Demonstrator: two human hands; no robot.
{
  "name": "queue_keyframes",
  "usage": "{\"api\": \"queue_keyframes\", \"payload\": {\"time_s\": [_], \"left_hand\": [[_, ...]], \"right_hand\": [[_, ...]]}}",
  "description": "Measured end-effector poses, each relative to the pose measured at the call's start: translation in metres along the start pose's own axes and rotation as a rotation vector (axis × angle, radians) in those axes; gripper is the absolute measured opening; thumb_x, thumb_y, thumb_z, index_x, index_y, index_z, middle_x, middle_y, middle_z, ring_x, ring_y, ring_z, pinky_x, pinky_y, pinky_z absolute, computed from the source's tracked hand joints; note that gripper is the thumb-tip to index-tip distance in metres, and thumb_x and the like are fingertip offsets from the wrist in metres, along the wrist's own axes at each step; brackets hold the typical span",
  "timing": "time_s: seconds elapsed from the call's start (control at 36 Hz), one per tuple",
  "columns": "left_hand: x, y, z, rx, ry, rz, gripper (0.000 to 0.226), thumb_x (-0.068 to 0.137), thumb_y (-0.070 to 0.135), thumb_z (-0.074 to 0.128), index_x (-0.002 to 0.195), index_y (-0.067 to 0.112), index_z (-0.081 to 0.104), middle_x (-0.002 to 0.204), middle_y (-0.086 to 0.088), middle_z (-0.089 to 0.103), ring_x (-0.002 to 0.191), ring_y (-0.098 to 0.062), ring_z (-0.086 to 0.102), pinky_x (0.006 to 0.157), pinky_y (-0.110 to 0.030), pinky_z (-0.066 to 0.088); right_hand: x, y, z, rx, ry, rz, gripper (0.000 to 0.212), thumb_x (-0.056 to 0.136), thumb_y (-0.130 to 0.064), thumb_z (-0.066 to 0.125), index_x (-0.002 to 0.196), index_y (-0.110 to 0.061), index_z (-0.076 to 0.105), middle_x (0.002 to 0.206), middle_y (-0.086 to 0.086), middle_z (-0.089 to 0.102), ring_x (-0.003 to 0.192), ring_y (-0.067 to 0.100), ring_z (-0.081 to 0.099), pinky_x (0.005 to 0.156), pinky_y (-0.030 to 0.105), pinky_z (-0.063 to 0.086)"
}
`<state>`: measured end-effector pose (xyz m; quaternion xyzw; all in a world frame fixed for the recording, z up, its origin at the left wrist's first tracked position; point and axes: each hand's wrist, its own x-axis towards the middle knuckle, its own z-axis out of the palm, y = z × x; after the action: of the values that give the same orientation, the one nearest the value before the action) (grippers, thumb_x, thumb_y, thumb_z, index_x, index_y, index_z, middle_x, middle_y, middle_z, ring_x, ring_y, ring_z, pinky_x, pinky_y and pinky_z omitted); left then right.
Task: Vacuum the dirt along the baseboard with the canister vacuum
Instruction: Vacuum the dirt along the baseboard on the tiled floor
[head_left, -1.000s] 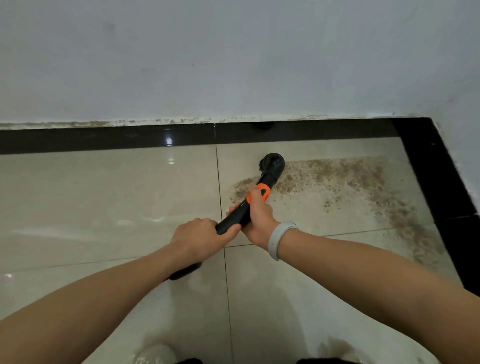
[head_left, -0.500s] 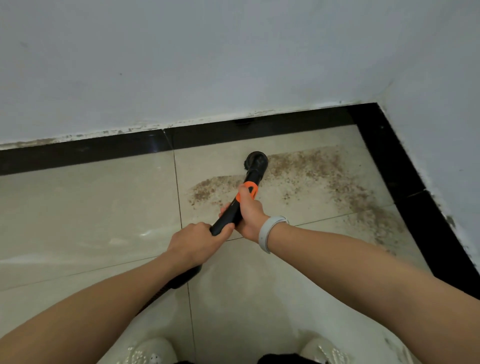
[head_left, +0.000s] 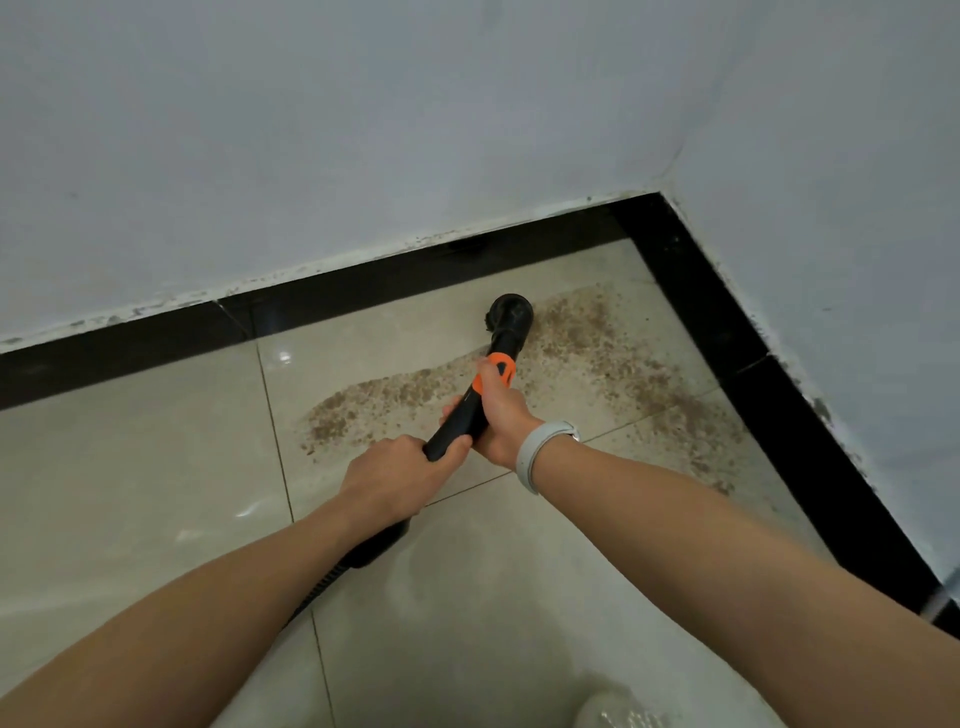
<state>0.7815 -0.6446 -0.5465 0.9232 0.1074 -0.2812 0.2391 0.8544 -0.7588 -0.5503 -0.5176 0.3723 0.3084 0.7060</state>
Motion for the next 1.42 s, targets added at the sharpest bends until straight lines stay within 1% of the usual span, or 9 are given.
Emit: {"api": "queue_keyframes", "payload": {"time_s": [0.14, 0.28, 0.42, 0.64, 0.89, 1.03, 1.14, 1.31, 1.42], "left_hand": [[0.015, 0.018, 0.005, 0.004, -0.012, 0.033, 0.071, 0.084, 0.078, 0.028, 0.068, 0.016, 0.06, 0.066, -0.002, 0.069, 0.065, -0.02, 0.068, 0.076, -0.035, 0.056], [0.029, 0.04, 0.009, 0.015, -0.033, 0.07, 0.07, 0.085, 0.077, 0.029, 0.069, 0.016, 0.058, 0.067, -0.003, 0.069, 0.065, -0.021, 0.068, 0.075, -0.035, 0.056], [0.044, 0.06, 0.014, 0.024, -0.039, 0.11, 0.07, 0.084, 0.078, 0.029, 0.07, 0.016, 0.058, 0.068, -0.003, 0.068, 0.065, -0.021, 0.067, 0.073, -0.033, 0.056], [0.063, 0.094, 0.018, 0.045, -0.032, 0.183, 0.069, 0.085, 0.077, 0.027, 0.069, 0.017, 0.058, 0.061, 0.0, 0.064, 0.059, -0.018, 0.064, 0.066, -0.029, 0.052], [0.077, 0.119, 0.024, 0.095, 0.009, 0.233, 0.069, 0.086, 0.078, 0.027, 0.069, 0.019, 0.057, 0.065, 0.0, 0.067, 0.062, -0.017, 0.065, 0.065, -0.03, 0.05], [0.079, 0.138, 0.026, 0.148, 0.048, 0.251, 0.067, 0.085, 0.078, 0.026, 0.066, 0.02, 0.053, 0.062, 0.002, 0.059, 0.061, -0.017, 0.06, 0.058, -0.028, 0.041], [0.076, 0.147, 0.03, 0.155, 0.06, 0.27, 0.067, 0.085, 0.079, 0.025, 0.066, 0.02, 0.052, 0.064, 0.001, 0.058, 0.065, -0.019, 0.06, 0.062, -0.029, 0.043], [0.07, 0.146, 0.029, 0.124, 0.08, 0.288, 0.065, 0.086, 0.077, 0.026, 0.066, 0.021, 0.05, 0.063, 0.002, 0.055, 0.064, -0.02, 0.056, 0.058, -0.029, 0.039], [0.073, 0.139, 0.027, 0.121, 0.081, 0.272, 0.065, 0.085, 0.078, 0.025, 0.075, 0.021, 0.053, 0.07, 0.001, 0.06, 0.07, -0.02, 0.061, 0.063, -0.03, 0.044]], "right_hand": [[0.01, -0.014, -0.018, 0.039, 0.022, -0.02, 0.03, 0.097, -0.038, 0.053, 0.098, -0.009, 0.047, 0.073, 0.011, 0.051, 0.06, 0.026, 0.054, 0.063, 0.039, 0.053], [0.019, -0.027, -0.038, 0.062, 0.046, -0.042, 0.027, 0.097, -0.035, 0.053, 0.095, -0.01, 0.045, 0.07, 0.011, 0.051, 0.059, 0.026, 0.054, 0.068, 0.041, 0.054], [0.026, -0.043, -0.057, 0.058, 0.063, -0.058, 0.031, 0.097, -0.039, 0.052, 0.099, -0.009, 0.048, 0.069, 0.011, 0.053, 0.06, 0.025, 0.057, 0.07, 0.041, 0.054], [0.035, -0.069, -0.084, 0.078, 0.079, -0.076, 0.029, 0.096, -0.038, 0.052, 0.095, -0.01, 0.048, 0.056, 0.008, 0.055, 0.056, 0.024, 0.055, 0.06, 0.036, 0.051], [0.041, -0.087, -0.106, 0.121, 0.086, -0.098, 0.027, 0.096, -0.038, 0.053, 0.093, -0.011, 0.048, 0.064, 0.008, 0.053, 0.057, 0.022, 0.054, 0.066, 0.037, 0.052], [0.043, -0.098, -0.118, 0.161, 0.133, -0.097, 0.032, 0.095, -0.042, 0.055, 0.098, -0.01, 0.05, 0.063, 0.007, 0.053, 0.058, 0.021, 0.053, 0.063, 0.034, 0.053], [0.039, -0.1, -0.129, 0.189, 0.148, -0.124, 0.033, 0.095, -0.042, 0.054, 0.104, -0.011, 0.047, 0.067, 0.007, 0.053, 0.059, 0.021, 0.054, 0.061, 0.033, 0.053], [0.026, -0.102, -0.127, 0.202, 0.142, -0.163, 0.032, 0.096, -0.04, 0.053, 0.09, -0.01, 0.048, 0.065, 0.007, 0.051, 0.057, 0.022, 0.054, 0.056, 0.035, 0.051], [0.029, -0.103, -0.121, 0.229, 0.113, -0.138, 0.031, 0.095, -0.038, 0.056, 0.103, -0.011, 0.044, 0.068, 0.007, 0.048, 0.058, 0.021, 0.051, 0.057, 0.031, 0.052]]}}
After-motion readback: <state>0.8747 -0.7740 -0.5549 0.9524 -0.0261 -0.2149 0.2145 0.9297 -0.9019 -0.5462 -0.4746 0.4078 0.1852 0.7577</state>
